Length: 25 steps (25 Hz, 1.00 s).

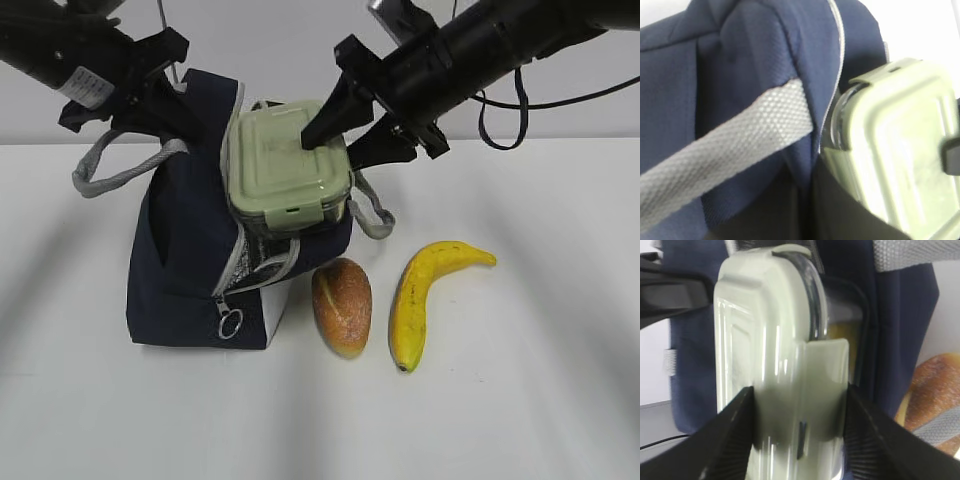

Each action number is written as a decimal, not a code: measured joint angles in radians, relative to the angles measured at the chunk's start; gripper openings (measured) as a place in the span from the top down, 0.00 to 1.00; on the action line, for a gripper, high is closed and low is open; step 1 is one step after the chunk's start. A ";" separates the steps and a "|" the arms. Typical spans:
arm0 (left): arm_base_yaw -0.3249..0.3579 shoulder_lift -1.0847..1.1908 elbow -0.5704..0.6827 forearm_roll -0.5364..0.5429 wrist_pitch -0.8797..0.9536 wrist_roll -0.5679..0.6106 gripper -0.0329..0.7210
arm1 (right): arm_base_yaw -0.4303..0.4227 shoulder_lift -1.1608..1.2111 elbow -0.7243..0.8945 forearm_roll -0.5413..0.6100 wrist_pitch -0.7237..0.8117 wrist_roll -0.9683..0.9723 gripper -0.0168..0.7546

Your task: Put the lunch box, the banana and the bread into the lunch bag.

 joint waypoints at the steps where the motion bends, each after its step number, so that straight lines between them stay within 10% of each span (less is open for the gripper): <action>1: 0.000 0.000 0.000 0.000 0.000 0.000 0.96 | 0.000 0.001 0.000 -0.005 -0.005 0.007 0.48; 25: 0.000 0.000 0.000 0.003 0.019 0.000 0.96 | 0.207 0.055 -0.022 -0.150 -0.300 0.132 0.46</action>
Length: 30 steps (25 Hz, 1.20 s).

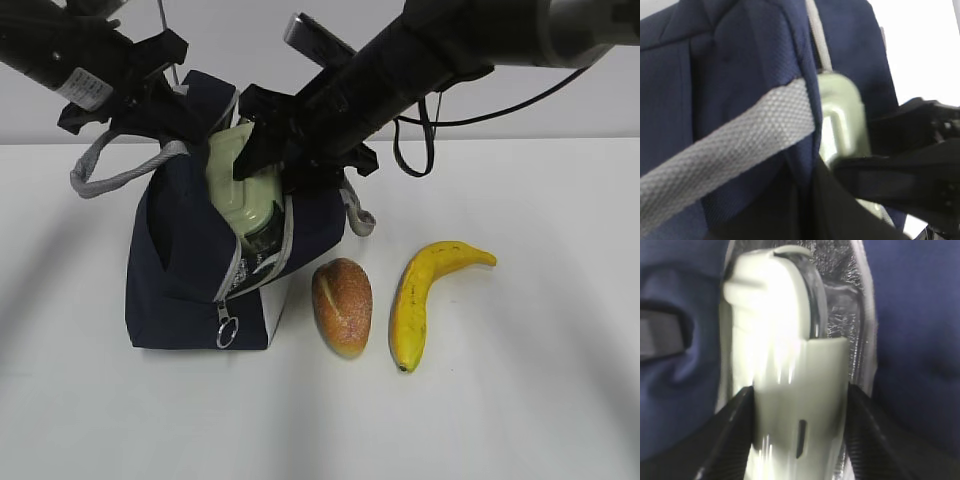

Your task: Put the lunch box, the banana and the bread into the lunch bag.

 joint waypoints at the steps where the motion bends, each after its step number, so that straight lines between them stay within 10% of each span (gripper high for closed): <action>1: 0.000 0.000 0.000 0.000 0.000 0.000 0.96 | 0.005 0.014 -0.010 0.005 -0.002 0.002 0.45; 13: 0.003 0.000 0.000 0.024 0.010 0.015 0.96 | 0.065 0.184 -0.206 0.055 0.004 0.002 0.43; 30: 0.000 0.000 0.000 0.026 0.014 0.016 0.96 | 0.046 0.176 -0.480 -0.358 0.388 0.081 0.43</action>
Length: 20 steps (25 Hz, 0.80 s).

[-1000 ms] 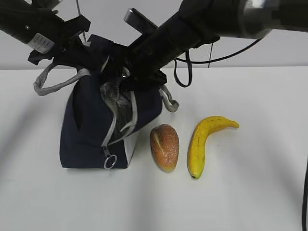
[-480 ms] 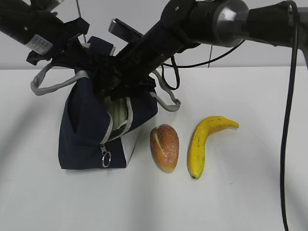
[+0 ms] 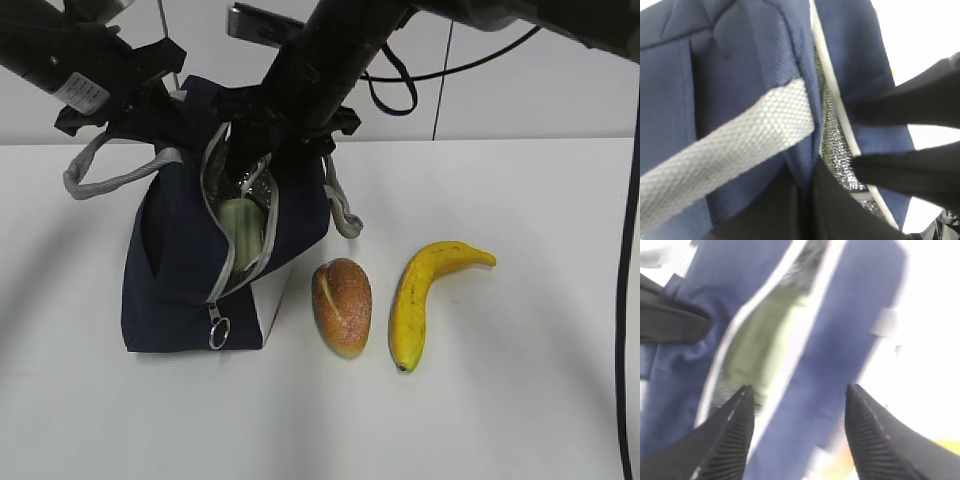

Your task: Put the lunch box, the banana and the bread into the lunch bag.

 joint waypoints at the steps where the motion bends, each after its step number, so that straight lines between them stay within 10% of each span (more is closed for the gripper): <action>1: 0.000 0.000 0.000 0.000 0.000 0.000 0.96 | -0.003 -0.009 -0.006 -0.018 0.002 0.011 0.42; 11: 0.000 0.000 0.000 0.008 0.001 0.000 0.96 | -0.005 -0.216 0.057 -0.277 0.019 0.080 0.42; 20: 0.000 0.000 0.000 0.010 0.001 0.000 0.96 | -0.005 -0.401 0.458 -0.596 0.019 0.221 0.42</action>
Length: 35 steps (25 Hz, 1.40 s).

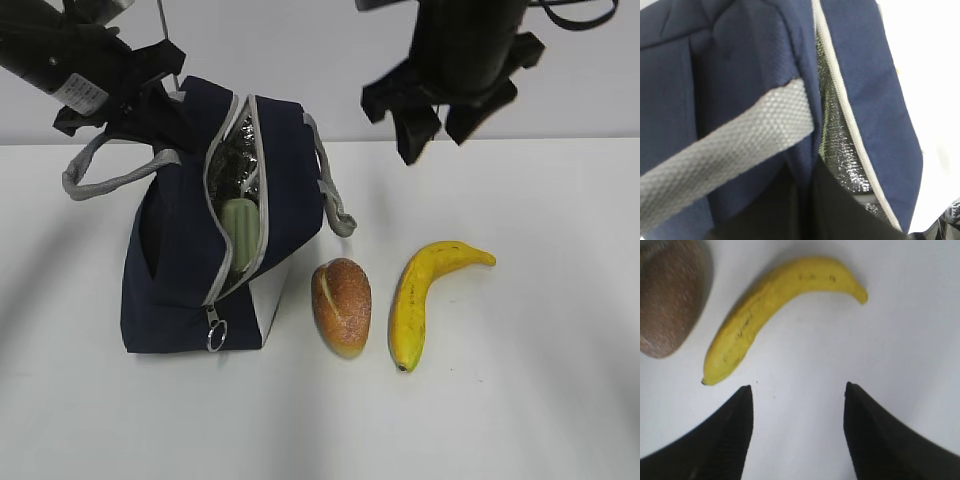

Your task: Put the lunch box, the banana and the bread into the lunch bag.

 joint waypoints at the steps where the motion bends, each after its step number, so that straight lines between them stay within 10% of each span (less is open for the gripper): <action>1: 0.000 0.000 0.000 0.000 0.000 0.000 0.96 | 0.000 -0.015 0.058 -0.023 0.000 0.017 0.42; 13: 0.000 0.000 0.000 0.003 0.001 0.000 0.96 | -0.174 -0.075 0.451 0.199 -0.220 0.134 0.42; 35: 0.000 0.000 0.000 0.004 0.001 0.000 0.96 | -0.210 0.103 0.496 0.527 -0.544 0.190 0.30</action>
